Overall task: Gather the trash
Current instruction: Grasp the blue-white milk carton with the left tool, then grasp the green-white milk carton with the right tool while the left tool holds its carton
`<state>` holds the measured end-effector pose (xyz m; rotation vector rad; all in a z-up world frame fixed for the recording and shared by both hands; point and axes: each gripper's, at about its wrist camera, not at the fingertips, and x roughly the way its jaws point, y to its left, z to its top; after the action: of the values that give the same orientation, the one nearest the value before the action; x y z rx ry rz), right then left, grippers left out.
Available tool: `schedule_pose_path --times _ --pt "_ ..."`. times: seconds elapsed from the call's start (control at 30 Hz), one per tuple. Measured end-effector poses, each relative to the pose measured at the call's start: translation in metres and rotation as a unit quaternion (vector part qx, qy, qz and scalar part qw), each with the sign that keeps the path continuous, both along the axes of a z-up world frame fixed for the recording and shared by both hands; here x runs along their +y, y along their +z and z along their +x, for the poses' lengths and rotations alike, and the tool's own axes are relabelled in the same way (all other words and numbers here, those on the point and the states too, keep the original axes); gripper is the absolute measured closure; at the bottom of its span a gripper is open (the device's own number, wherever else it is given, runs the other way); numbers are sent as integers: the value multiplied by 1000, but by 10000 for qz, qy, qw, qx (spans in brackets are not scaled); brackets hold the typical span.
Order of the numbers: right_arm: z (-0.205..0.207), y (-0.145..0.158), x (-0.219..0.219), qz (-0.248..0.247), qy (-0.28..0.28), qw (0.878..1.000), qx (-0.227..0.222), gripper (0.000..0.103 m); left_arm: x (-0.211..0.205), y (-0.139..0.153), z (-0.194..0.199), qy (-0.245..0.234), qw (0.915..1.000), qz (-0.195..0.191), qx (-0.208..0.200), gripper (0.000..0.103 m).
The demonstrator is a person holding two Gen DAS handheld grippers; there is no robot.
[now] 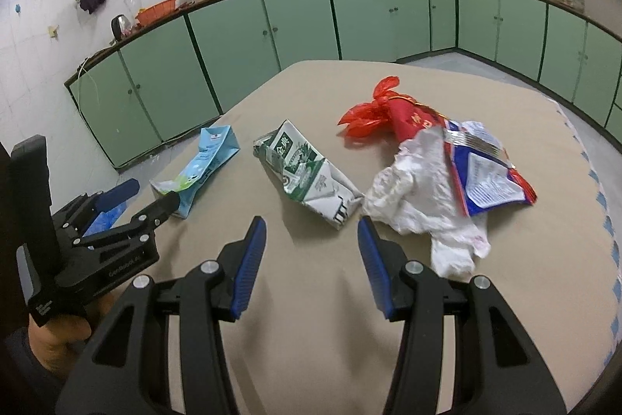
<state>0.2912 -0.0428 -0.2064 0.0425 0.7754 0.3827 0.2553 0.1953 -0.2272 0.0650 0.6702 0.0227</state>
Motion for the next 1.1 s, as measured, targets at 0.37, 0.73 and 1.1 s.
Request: schedule_pose_path --times 0.37,0.73,1.1 --pt "26 -8 10 -90 166 9998 -27 54 6 -9 15 -77 9992 -169 365 57" --pt "42 -18 18 -155 386 9991 -40 45 7 1 8 -37 9996 -272 108 57" --pt "36 -10 14 -117 439 9988 -183 45 9 6 8 40 9997 -224 -62 58"
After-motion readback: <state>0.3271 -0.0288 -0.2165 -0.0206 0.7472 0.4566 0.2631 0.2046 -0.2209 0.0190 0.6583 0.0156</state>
